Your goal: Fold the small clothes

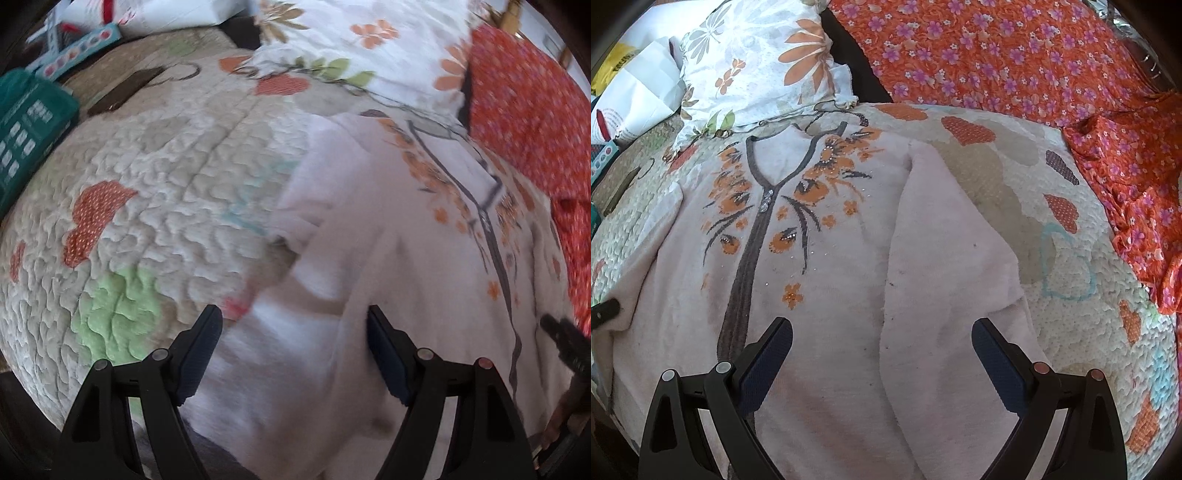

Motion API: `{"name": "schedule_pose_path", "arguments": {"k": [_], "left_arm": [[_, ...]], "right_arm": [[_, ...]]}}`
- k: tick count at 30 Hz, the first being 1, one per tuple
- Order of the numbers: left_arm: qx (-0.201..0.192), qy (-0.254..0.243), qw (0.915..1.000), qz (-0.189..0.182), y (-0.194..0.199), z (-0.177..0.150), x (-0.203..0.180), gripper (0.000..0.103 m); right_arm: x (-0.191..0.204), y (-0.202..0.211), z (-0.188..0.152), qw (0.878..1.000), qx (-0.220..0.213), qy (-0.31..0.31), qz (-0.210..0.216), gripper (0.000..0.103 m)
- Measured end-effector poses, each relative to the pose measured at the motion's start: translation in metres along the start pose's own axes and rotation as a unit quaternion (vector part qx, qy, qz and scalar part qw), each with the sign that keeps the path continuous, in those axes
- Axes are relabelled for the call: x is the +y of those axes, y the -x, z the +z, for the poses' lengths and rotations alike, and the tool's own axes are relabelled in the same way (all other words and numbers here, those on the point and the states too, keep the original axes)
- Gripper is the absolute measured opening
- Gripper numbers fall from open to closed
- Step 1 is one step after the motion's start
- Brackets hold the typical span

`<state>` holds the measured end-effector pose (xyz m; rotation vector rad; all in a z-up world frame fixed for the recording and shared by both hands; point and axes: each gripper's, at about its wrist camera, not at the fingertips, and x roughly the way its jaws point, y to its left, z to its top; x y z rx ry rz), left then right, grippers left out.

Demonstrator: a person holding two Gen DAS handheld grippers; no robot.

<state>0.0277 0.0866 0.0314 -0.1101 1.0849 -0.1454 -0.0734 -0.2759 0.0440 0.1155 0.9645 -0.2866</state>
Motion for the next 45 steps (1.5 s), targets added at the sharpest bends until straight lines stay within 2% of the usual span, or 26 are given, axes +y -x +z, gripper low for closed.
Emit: {"name": "schedule_pose_path", "arguments": {"k": [3, 7, 11, 13, 17, 19, 20, 21, 22, 25, 27, 29, 30, 31, 34, 37, 38, 39, 41, 43, 45], "left_arm": [[-0.001, 0.013, 0.9999, 0.01, -0.003, 0.003, 0.006, 0.078], [-0.016, 0.032, 0.9993, -0.006, 0.004, 0.007, 0.011, 0.077], [-0.042, 0.04, 0.9982, 0.014, 0.01, 0.011, 0.014, 0.079], [-0.035, 0.043, 0.9983, 0.018, 0.003, 0.014, 0.015, 0.083], [0.001, 0.017, 0.9998, 0.006, -0.029, 0.022, 0.002, 0.084], [-0.014, -0.01, 0.9996, 0.021, -0.034, 0.021, -0.01, 0.084], [-0.015, -0.023, 0.9996, 0.007, -0.034, 0.021, -0.017, 0.061], [-0.009, -0.028, 0.9996, 0.002, -0.035, 0.02, -0.021, 0.018], [-0.002, -0.032, 0.9995, -0.003, -0.035, 0.021, -0.025, 0.011], [-0.031, -0.037, 0.9983, 0.032, -0.021, 0.025, -0.03, 0.01], [-0.066, -0.042, 0.9926, 0.093, -0.01, 0.029, -0.029, 0.01], [-0.093, -0.037, 0.982, 0.16, -0.005, 0.034, -0.021, 0.011], [-0.09, -0.03, 0.981, 0.169, -0.007, 0.037, -0.015, 0.012], [-0.081, -0.019, 0.9824, 0.167, -0.009, 0.039, -0.008, 0.012], [-0.055, 0.034, 0.9917, 0.111, -0.013, 0.04, 0.013, 0.015], [-0.061, 0.059, 0.9923, 0.09, -0.002, 0.038, 0.021, 0.025], [-0.071, 0.066, 0.9915, 0.086, 0.004, 0.037, 0.023, 0.033], [-0.08, 0.072, 0.9907, 0.083, 0.009, 0.036, 0.023, 0.042], [-0.101, 0.08, 0.9883, 0.081, 0.021, 0.031, 0.021, 0.048], [-0.121, 0.078, 0.9864, 0.08, 0.031, 0.029, 0.019, 0.053], [-0.133, 0.069, 0.9857, 0.076, 0.038, 0.025, 0.015, 0.06]], "right_arm": [[-0.002, 0.0, 0.0, 1.0, 0.001, -0.005, 0.003, 0.099], [-0.002, 0.0, 0.0, 1.0, 0.001, -0.005, 0.002, 0.099], [-0.007, 0.002, 0.002, 1.0, -0.005, -0.013, 0.002, 0.099], [-0.011, 0.002, 0.003, 1.0, -0.005, -0.023, 0.006, 0.099], [-0.018, -0.001, 0.004, 0.999, 0.001, -0.04, 0.011, 0.099], [-0.02, -0.001, 0.004, 0.999, 0.002, -0.041, 0.011, 0.099], [-0.02, 0.0, 0.004, 0.999, 0.001, -0.041, 0.01, 0.099], [-0.021, 0.001, 0.004, 0.999, -0.001, -0.04, 0.01, 0.099], [-0.021, 0.002, 0.005, 0.999, -0.002, -0.038, 0.007, 0.099], [-0.026, 0.006, 0.007, 0.999, -0.008, -0.042, 0.0, 0.099], [-0.035, 0.011, 0.011, 0.999, -0.016, -0.049, -0.002, 0.099], [-0.049, 0.021, 0.017, 0.998, -0.032, -0.061, -0.009, 0.099], [-0.058, 0.026, 0.02, 0.997, -0.041, -0.071, -0.015, 0.099], [-0.07, 0.03, 0.024, 0.995, -0.047, -0.083, -0.022, 0.099], [-0.103, 0.031, 0.025, 0.992, -0.042, -0.12, -0.027, 0.099], [-0.121, 0.024, 0.017, 0.991, -0.021, -0.131, -0.024, 0.099], [-0.121, 0.02, 0.013, 0.992, -0.009, -0.126, -0.015, 0.098], [-0.116, 0.018, 0.01, 0.993, 0.001, -0.115, -0.004, 0.096], [-0.098, 0.015, 0.004, 0.996, 0.016, -0.077, 0.032, 0.088], [-0.075, 0.015, -0.003, 0.998, 0.026, -0.024, 0.056, 0.088], [-0.048, 0.009, -0.015, 0.996, 0.052, 0.045, 0.049, 0.086]]}}
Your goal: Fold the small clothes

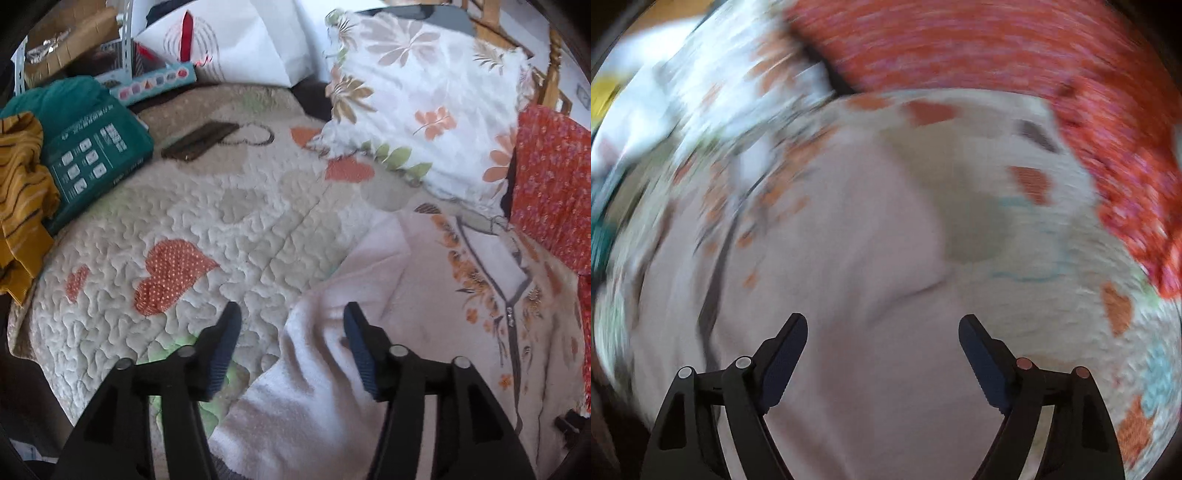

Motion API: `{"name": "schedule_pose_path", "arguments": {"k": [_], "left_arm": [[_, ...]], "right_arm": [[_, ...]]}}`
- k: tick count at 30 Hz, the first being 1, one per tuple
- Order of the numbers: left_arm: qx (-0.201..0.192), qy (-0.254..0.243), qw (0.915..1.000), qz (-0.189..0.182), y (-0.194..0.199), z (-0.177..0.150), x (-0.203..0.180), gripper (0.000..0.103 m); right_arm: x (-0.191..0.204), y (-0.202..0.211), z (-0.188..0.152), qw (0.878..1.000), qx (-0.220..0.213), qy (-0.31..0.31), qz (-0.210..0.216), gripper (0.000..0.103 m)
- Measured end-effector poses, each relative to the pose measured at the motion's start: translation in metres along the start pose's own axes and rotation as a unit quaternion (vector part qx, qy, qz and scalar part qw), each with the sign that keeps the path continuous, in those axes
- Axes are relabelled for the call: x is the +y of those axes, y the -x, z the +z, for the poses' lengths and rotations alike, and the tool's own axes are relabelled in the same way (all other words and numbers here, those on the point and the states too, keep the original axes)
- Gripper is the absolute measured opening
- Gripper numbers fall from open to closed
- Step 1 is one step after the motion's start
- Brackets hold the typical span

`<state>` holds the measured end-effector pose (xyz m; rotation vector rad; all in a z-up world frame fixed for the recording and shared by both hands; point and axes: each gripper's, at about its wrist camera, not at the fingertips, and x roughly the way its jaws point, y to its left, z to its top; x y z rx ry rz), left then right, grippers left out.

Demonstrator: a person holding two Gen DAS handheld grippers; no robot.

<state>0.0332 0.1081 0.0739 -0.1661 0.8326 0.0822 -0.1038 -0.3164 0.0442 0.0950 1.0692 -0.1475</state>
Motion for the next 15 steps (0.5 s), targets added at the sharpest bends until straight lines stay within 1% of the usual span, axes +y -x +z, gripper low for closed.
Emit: {"name": "schedule_pose_path", "arguments": {"k": [1, 2, 3, 4, 5, 6, 8, 9, 10, 12, 13, 14, 15], "left_arm": [[-0.003, -0.004, 1.0, -0.005, 0.003, -0.002, -0.002, 0.061], [-0.004, -0.008, 0.9999, -0.008, 0.006, -0.004, -0.003, 0.062], [-0.001, -0.013, 0.9998, -0.014, 0.008, -0.007, -0.005, 0.062], [0.002, -0.016, 0.9997, -0.018, 0.009, -0.01, -0.007, 0.062], [0.007, -0.02, 0.9995, -0.024, 0.01, -0.012, -0.009, 0.063], [0.011, -0.024, 0.9992, -0.031, 0.011, -0.015, -0.011, 0.063], [0.015, -0.034, 0.9984, -0.042, 0.013, -0.019, -0.018, 0.063], [0.016, -0.042, 0.9979, -0.047, 0.014, -0.021, -0.022, 0.063], [0.016, -0.05, 0.9974, -0.051, 0.015, -0.024, -0.026, 0.063], [0.02, -0.064, 0.996, -0.059, 0.016, -0.029, -0.032, 0.063], [0.024, -0.07, 0.9953, -0.063, 0.016, -0.031, -0.035, 0.063], [0.03, -0.077, 0.9944, -0.067, 0.016, -0.033, -0.037, 0.063], [0.037, -0.083, 0.9932, -0.073, 0.016, -0.036, -0.04, 0.063]], "right_arm": [[0.009, -0.005, -0.005, 1.0, 0.011, 0.022, -0.01, 0.086], [0.017, -0.013, -0.011, 0.998, 0.026, 0.046, -0.022, 0.079], [0.021, -0.019, -0.015, 0.997, 0.037, 0.058, -0.033, 0.069], [0.021, -0.018, -0.015, 0.997, 0.036, 0.059, -0.034, 0.052], [0.016, -0.013, -0.011, 0.998, 0.031, 0.045, -0.03, 0.023], [0.009, -0.008, -0.006, 0.999, 0.03, 0.025, -0.025, 0.007], [-0.011, 0.006, 0.001, 0.999, 0.005, -0.006, -0.037, 0.008], [-0.022, 0.014, 0.007, 0.998, -0.012, -0.02, -0.058, 0.008], [-0.038, 0.022, 0.014, 0.995, -0.032, -0.038, -0.089, 0.008], [-0.065, 0.032, 0.025, 0.982, -0.066, -0.071, -0.16, 0.008], [-0.082, 0.035, 0.03, 0.966, -0.086, -0.094, -0.224, 0.008], [-0.094, 0.035, 0.032, 0.951, -0.096, -0.11, -0.271, 0.02], [-0.11, 0.029, 0.034, 0.933, -0.088, -0.132, -0.324, 0.03]]}}
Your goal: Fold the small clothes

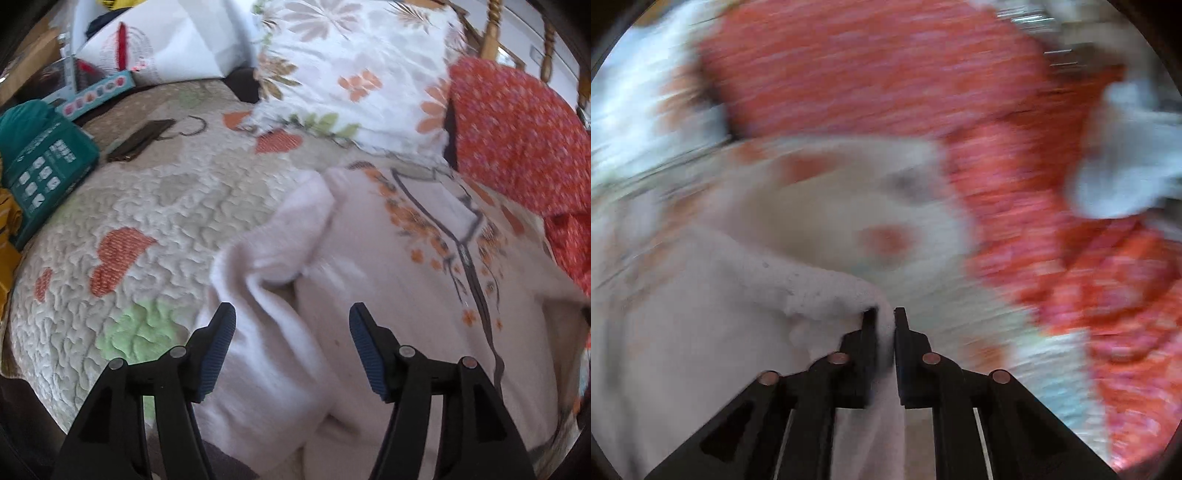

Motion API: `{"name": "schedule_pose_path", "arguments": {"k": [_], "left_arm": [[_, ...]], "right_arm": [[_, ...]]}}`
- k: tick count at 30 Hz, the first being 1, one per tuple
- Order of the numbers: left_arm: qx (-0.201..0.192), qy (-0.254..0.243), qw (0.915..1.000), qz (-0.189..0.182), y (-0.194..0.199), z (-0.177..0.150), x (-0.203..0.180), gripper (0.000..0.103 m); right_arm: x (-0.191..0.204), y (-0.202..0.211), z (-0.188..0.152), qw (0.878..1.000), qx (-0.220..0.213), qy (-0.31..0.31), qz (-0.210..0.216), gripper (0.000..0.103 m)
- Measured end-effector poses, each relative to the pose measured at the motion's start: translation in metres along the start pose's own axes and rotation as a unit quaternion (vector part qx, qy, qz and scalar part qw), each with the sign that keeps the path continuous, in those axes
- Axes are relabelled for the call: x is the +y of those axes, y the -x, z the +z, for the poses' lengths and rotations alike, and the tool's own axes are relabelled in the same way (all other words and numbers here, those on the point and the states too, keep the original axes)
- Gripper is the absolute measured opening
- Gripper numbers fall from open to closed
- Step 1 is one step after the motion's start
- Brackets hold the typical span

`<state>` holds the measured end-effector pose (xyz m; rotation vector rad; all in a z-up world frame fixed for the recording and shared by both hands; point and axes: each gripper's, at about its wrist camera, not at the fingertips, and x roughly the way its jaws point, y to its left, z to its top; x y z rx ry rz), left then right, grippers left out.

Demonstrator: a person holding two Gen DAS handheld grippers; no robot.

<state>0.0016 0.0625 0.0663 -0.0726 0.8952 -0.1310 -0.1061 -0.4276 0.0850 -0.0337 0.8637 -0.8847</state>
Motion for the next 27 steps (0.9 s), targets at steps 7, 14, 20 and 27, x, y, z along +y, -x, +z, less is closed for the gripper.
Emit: {"name": "schedule_pose_path", "arguments": {"k": [7, 14, 20, 27], "left_arm": [[0.033, -0.032, 0.9982, -0.039, 0.013, -0.027, -0.01, 0.064], [0.087, -0.018, 0.9924, -0.085, 0.02, -0.077, -0.01, 0.064], [0.141, 0.029, 0.9822, -0.12, 0.013, -0.117, -0.002, 0.064], [0.135, 0.048, 0.9807, -0.133, 0.024, -0.13, 0.006, 0.064]], "right_arm": [[-0.006, 0.009, -0.016, 0.983, 0.071, -0.052, 0.159, 0.054], [0.009, 0.04, -0.077, 0.945, 0.128, -0.044, 0.297, 0.062], [-0.017, 0.033, -0.126, 0.927, 0.181, -0.097, 0.313, 0.062], [-0.058, 0.043, -0.17, 0.897, 0.178, -0.183, 0.361, 0.062]]}}
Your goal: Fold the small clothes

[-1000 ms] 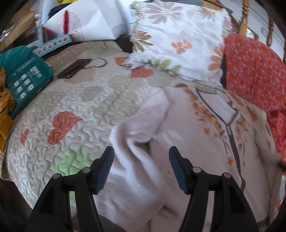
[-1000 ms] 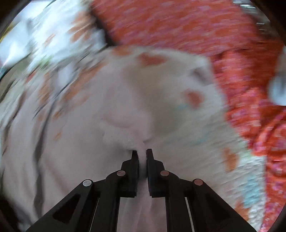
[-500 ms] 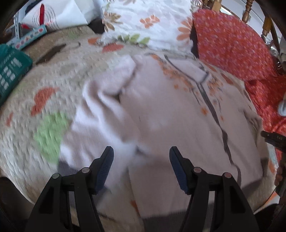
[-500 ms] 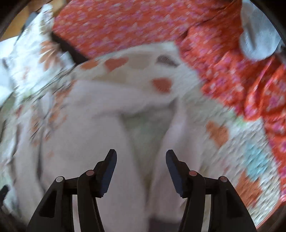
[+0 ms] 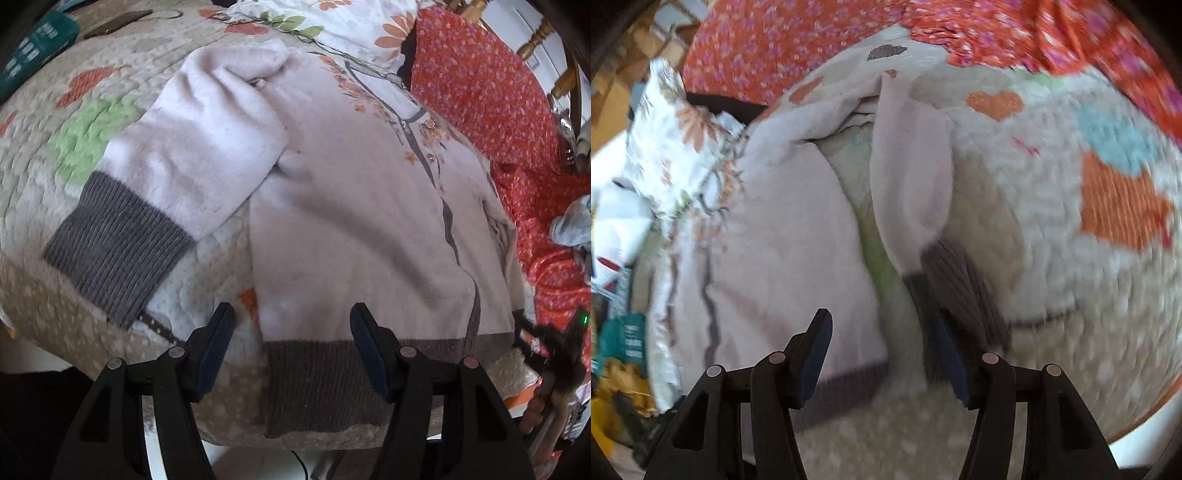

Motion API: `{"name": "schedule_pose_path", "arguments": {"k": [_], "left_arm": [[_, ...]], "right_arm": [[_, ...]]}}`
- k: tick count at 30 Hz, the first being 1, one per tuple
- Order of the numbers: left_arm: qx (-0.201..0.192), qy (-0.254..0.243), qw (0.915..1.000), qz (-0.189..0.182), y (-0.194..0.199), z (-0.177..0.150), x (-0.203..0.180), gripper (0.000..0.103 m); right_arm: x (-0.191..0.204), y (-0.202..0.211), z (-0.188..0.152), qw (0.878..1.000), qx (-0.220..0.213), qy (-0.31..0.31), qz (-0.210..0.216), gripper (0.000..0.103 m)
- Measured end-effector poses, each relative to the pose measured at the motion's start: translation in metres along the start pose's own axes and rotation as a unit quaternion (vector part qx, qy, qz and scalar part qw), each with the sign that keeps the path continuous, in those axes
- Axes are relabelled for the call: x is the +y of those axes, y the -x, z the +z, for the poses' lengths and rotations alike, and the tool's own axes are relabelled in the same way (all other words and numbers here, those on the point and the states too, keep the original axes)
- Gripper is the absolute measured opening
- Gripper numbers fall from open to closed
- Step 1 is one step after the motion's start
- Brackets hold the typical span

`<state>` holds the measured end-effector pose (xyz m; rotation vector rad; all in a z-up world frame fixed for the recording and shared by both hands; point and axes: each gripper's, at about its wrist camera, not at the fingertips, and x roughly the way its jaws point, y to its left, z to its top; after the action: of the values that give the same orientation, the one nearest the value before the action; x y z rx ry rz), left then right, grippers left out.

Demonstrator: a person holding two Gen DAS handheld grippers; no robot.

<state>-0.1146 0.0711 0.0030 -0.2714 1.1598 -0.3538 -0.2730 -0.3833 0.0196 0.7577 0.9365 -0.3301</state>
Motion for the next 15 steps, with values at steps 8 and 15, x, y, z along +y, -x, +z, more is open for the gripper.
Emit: {"name": "schedule_pose_path", "arguments": {"k": [8, 15], "left_arm": [[-0.016, -0.028, 0.9995, 0.007, -0.003, -0.017, -0.017, 0.064], [-0.004, -0.069, 0.9969, 0.037, 0.003, -0.022, -0.032, 0.007]], "right_arm": [[0.022, -0.013, -0.024, 0.999, 0.0, 0.032, 0.031, 0.064], [0.044, -0.028, -0.025, 0.998, -0.01, 0.061, 0.01, 0.024]]}}
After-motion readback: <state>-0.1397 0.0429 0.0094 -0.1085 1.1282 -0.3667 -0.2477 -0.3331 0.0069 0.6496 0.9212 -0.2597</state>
